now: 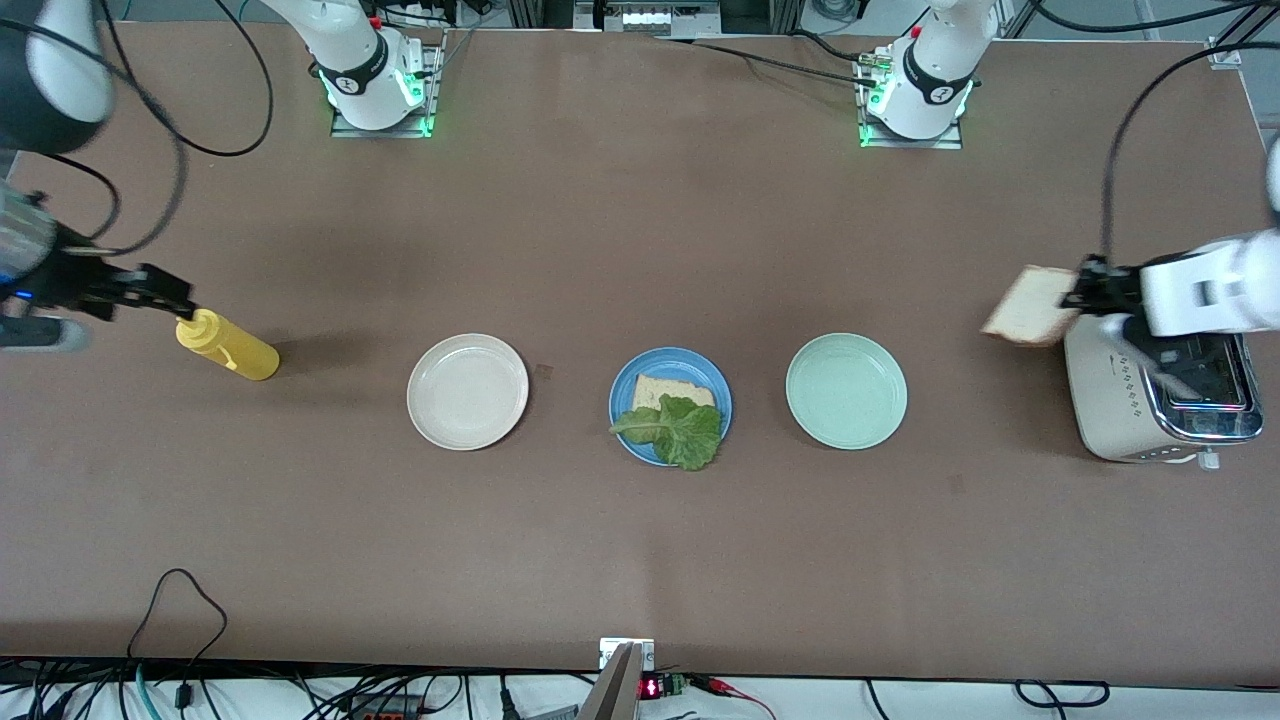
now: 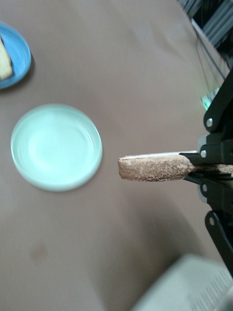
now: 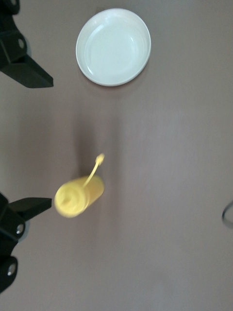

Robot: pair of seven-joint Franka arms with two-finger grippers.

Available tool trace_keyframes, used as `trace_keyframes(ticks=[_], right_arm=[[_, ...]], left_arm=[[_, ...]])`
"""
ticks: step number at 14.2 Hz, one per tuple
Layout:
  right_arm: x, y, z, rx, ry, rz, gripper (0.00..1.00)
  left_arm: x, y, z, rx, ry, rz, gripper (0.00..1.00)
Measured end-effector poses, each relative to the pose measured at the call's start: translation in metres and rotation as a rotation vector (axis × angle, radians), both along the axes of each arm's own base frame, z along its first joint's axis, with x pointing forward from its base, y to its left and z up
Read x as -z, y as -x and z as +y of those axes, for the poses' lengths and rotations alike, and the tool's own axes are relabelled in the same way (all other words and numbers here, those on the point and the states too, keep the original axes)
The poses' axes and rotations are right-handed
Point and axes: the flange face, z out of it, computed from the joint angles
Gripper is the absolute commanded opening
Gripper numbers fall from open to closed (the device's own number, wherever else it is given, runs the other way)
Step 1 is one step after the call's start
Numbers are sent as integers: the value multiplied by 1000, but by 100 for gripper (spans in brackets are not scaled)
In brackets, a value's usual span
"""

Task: Make sandwich in blue plate with both arms
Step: 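Place the toast slice on top of the lettuce with the left gripper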

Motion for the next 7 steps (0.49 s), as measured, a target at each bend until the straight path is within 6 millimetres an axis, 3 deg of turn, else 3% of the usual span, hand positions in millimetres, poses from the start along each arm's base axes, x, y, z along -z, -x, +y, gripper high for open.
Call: trace_keyframes(ticks=[3,5,7], right_arm=[[-11,8,-42,97,-54,13,100],[-10,10,-45,105,-58,25,100],[-11,12,-39,85,-24,48,100]], left_arm=[[36,-10,-90,-145,219,121,1],[65,-25,-118,-249,371,159,1],[96,-42,-125,-355,504,185,1]])
